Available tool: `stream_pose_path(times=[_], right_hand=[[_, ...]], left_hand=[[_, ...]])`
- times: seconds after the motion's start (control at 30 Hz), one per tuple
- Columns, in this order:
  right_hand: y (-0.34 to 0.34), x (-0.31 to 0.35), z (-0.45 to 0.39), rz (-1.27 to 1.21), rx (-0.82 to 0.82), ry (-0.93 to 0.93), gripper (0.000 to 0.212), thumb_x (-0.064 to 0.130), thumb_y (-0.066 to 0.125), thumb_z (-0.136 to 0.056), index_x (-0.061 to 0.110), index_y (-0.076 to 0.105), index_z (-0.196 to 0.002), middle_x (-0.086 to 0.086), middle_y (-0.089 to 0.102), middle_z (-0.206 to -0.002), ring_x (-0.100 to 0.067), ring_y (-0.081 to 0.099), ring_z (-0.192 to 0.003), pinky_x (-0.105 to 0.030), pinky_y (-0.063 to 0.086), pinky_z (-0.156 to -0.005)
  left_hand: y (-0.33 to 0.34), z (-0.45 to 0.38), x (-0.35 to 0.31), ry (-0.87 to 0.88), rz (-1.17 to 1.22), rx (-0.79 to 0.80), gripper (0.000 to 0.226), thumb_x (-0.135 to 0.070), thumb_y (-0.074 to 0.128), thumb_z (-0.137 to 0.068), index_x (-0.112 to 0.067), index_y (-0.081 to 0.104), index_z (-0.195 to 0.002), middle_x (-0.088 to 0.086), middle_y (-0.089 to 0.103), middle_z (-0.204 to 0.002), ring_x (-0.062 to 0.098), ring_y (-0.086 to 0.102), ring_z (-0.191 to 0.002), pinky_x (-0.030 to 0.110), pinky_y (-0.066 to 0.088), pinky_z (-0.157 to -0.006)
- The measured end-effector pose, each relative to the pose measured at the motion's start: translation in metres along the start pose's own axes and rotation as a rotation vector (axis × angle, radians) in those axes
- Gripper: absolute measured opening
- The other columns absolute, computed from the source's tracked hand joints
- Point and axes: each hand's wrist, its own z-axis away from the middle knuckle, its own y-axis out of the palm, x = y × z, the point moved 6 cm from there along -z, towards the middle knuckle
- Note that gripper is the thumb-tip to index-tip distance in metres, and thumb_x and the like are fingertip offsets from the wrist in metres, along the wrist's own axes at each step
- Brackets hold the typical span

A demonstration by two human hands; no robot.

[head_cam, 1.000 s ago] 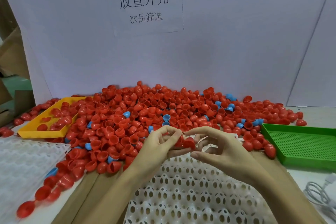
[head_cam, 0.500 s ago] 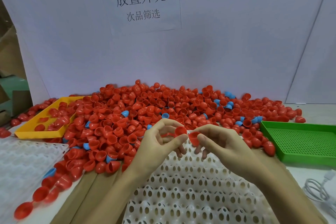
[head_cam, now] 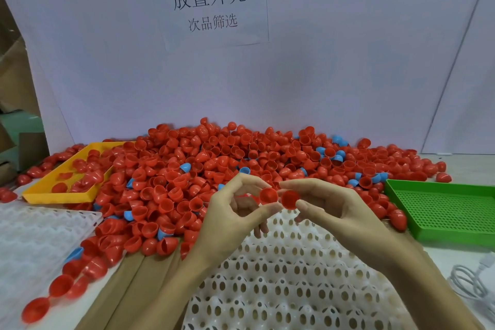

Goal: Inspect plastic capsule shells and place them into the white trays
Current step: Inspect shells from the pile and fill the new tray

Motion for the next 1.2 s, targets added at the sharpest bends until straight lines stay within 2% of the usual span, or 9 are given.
stream_pose_path(times=[0.17,0.27,0.33,0.43,0.57,0.77,0.9,1.03,1.2], right_hand=[[0.009,-0.011,0.000,0.039,0.018,0.069,0.038,0.000,0.068,-0.099,0.024,0.062,-0.129,-0.007,0.077,-0.111,-0.024,0.078,-0.090,-0.032,0.062,-0.075],[0.010,-0.020,-0.001,0.201,-0.013,0.073,0.021,0.005,0.076,-0.094,0.016,0.074,-0.112,-0.002,0.082,-0.098,-0.021,0.080,-0.086,-0.035,0.066,-0.073],[0.008,-0.028,-0.002,0.293,-0.047,0.099,0.017,0.008,0.079,-0.092,0.018,0.077,-0.106,0.005,0.082,-0.091,-0.016,0.080,-0.083,-0.035,0.066,-0.073],[-0.003,-0.034,-0.005,0.430,-0.117,0.131,0.016,0.017,0.081,-0.089,0.027,0.077,-0.101,0.015,0.081,-0.086,-0.006,0.078,-0.078,-0.029,0.065,-0.073],[-0.017,-0.030,-0.016,0.550,-0.206,0.097,0.012,0.027,0.082,-0.087,0.035,0.077,-0.096,0.025,0.077,-0.079,0.001,0.075,-0.067,-0.017,0.061,-0.070],[-0.002,-0.037,-0.067,0.758,-0.191,0.041,0.007,0.018,0.080,-0.092,0.020,0.079,-0.099,0.013,0.077,-0.082,0.003,0.072,-0.074,-0.013,0.059,-0.074],[0.014,-0.057,-0.093,0.906,-0.040,0.095,0.012,0.017,0.076,-0.096,0.017,0.077,-0.108,0.003,0.076,-0.098,-0.006,0.068,-0.086,-0.025,0.060,-0.085],[0.018,-0.068,-0.101,1.017,0.064,0.124,0.020,0.023,0.073,-0.098,0.022,0.073,-0.117,0.004,0.066,-0.104,-0.009,0.059,-0.090,-0.022,0.053,-0.081],[0.019,-0.069,-0.098,1.008,0.041,0.128,0.011,0.027,0.072,-0.099,0.024,0.075,-0.108,0.011,0.063,-0.098,-0.006,0.055,-0.091,-0.019,0.048,-0.080]], left_hand=[[0.008,0.004,0.014,-0.123,-0.018,0.018,0.032,-0.039,0.087,-0.084,-0.019,0.077,-0.107,0.009,0.079,-0.085,0.030,0.074,-0.061,0.032,0.058,-0.055],[0.012,0.008,0.023,-0.218,-0.059,-0.012,0.035,-0.044,0.083,-0.087,-0.019,0.074,-0.111,0.005,0.079,-0.080,0.023,0.075,-0.061,0.030,0.061,-0.056],[0.011,0.008,0.027,-0.220,-0.292,-0.032,0.042,-0.061,0.069,-0.091,-0.026,0.069,-0.115,-0.004,0.076,-0.083,0.011,0.073,-0.067,0.024,0.060,-0.065],[0.015,0.008,0.026,-0.041,-0.854,0.083,0.047,-0.070,0.044,-0.099,-0.033,0.063,-0.121,-0.020,0.061,-0.107,-0.001,0.053,-0.104,0.018,0.043,-0.097],[0.026,0.012,0.048,-0.085,-1.062,0.334,0.054,-0.062,0.030,-0.108,-0.029,0.046,-0.148,-0.016,0.043,-0.147,0.005,0.032,-0.138,0.029,0.019,-0.121],[0.034,0.018,0.049,-0.095,-1.137,0.354,0.047,-0.051,0.028,-0.111,-0.023,0.050,-0.143,-0.011,0.048,-0.142,0.010,0.043,-0.129,0.034,0.031,-0.117],[0.035,0.022,0.048,-0.095,-1.158,0.352,0.048,-0.049,0.028,-0.112,-0.021,0.053,-0.142,-0.008,0.047,-0.146,0.013,0.042,-0.134,0.035,0.029,-0.118],[0.036,0.021,0.049,-0.085,-1.172,0.359,0.048,-0.048,0.027,-0.112,-0.019,0.052,-0.142,-0.006,0.047,-0.146,0.015,0.042,-0.132,0.036,0.030,-0.117],[0.036,0.021,0.050,-0.081,-1.186,0.364,0.049,-0.047,0.028,-0.112,-0.018,0.051,-0.144,-0.003,0.046,-0.150,0.018,0.040,-0.137,0.039,0.029,-0.119]])
